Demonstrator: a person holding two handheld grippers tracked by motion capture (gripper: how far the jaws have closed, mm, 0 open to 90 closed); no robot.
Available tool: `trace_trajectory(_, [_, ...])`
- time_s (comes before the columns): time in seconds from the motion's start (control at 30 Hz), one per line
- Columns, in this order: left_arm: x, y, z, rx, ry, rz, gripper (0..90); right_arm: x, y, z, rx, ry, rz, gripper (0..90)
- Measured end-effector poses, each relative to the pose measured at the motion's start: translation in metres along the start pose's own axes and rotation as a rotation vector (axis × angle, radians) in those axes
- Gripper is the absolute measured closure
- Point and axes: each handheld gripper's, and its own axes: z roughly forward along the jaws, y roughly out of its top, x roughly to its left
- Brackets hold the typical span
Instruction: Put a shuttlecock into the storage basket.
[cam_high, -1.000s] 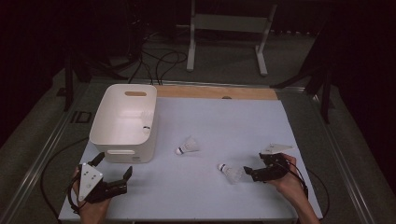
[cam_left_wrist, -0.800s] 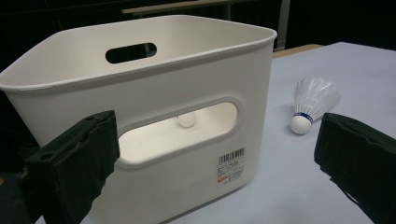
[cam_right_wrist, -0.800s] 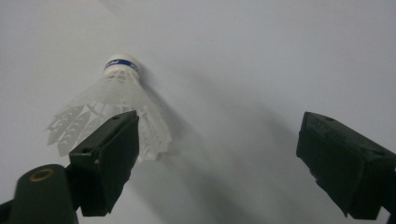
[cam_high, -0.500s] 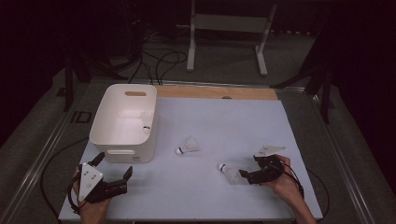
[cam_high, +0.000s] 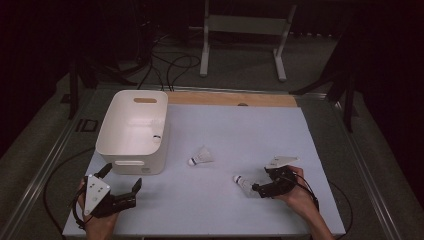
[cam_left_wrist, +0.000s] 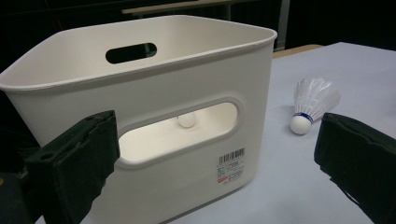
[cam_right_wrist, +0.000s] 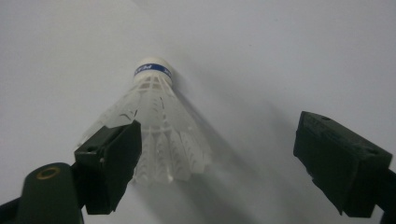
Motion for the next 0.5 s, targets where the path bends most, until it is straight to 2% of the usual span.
trace_trajectory(0.2, [0.000,0.000,0.000,-0.001,0.001,-0.003,0.5,0.006,0.005,0.008,-0.001,0.017,-0.011,18.5])
trace_trajectory(0.5, [0.000,0.000,0.000,-0.001,0.001,-0.002,0.5,0.011,0.014,0.009,-0.030,0.022,-0.016,41.7])
